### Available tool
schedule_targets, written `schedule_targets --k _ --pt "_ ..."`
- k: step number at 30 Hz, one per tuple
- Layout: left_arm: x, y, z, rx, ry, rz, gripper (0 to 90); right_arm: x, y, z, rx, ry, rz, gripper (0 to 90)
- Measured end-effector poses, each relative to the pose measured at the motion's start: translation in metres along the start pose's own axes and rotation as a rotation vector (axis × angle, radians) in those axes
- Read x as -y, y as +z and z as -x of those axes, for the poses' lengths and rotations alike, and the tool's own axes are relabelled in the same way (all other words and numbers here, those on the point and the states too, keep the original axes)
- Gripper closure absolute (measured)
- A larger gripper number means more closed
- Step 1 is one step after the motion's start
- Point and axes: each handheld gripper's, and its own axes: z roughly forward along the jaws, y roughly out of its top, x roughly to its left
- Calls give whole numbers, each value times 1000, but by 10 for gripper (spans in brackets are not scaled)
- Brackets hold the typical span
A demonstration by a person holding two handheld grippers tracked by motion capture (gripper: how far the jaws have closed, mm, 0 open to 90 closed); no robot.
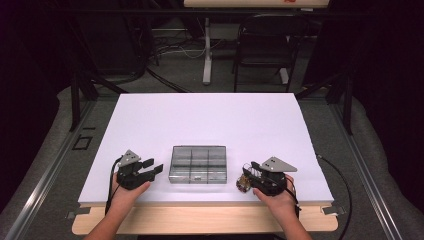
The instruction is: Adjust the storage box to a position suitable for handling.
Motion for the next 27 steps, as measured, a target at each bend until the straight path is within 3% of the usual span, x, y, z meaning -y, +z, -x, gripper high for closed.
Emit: schedule_targets --k 6,15,22,23,27 --pt "2 -1 -1 12 -19 1 536 -1 2 -4 -12 -16 -31 587" --pt "3 -2 1 15 -20 14 554 -4 7 -7 -42 0 -33 568" --pt "1 -2 7 22 5 -2 555 -6 8 -14 -57 -25 -53 531" --pt "0 -2 10 23 10 12 553 -7 8 -16 -70 -29 -46 519" --pt "-1 -5 12 14 26 7 536 -7 10 -20 -76 -19 -40 495"
